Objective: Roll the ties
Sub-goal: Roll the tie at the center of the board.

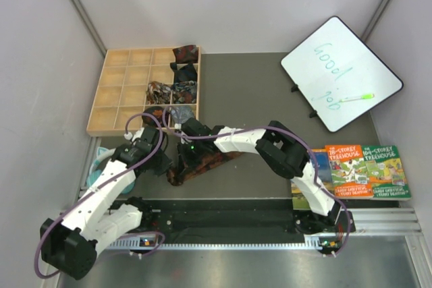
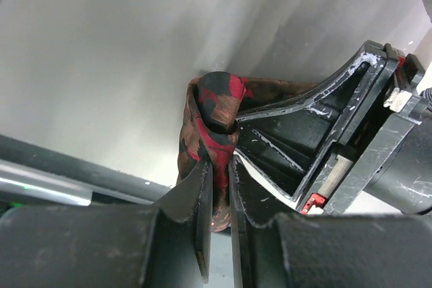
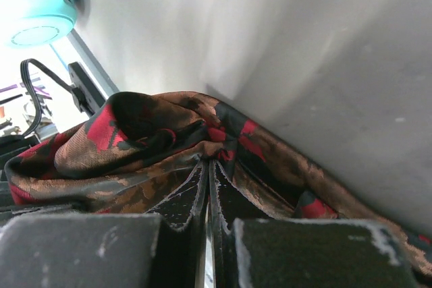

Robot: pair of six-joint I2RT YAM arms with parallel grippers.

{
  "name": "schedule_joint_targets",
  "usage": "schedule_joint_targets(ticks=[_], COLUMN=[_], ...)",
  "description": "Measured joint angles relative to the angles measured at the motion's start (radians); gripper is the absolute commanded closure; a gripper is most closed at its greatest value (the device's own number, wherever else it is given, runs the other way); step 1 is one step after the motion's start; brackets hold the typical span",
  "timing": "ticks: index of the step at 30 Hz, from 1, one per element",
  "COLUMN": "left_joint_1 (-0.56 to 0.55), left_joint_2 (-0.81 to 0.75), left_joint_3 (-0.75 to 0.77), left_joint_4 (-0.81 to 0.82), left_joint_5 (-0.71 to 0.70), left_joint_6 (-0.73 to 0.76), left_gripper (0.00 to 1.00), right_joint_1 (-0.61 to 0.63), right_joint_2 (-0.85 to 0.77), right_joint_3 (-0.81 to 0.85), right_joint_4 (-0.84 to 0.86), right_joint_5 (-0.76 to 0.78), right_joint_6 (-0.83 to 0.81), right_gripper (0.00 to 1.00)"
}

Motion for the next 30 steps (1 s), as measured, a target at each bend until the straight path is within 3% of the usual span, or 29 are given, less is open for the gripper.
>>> schedule_joint_targets(ticks=[11,20,30], left_joint_1=[-0.023,-0.184,-0.219], left_joint_2=[0.018,0.211,0.312], left_joint_3=[0.006,0.071,0.095], left_joint_4=[-0.014,0.008,0.034], left_joint_5=[0.0,-0.091,-0.133], left_joint_6=[0.011,-0.011,-0.02], left_gripper=[1.0,1.0,1.0], right_joint_1=[0.011,0.005,-0.033], right_joint_2=[0.001,0.01,0.002], right_joint_3=[0.0,0.021,0.032], right_joint_4=[0.0,-0.053,-0.173], right_joint_5=[0.005,0.002,0.007], right_joint_6=[0.055,0.065,0.029], right_gripper=[1.0,1.0,0.99])
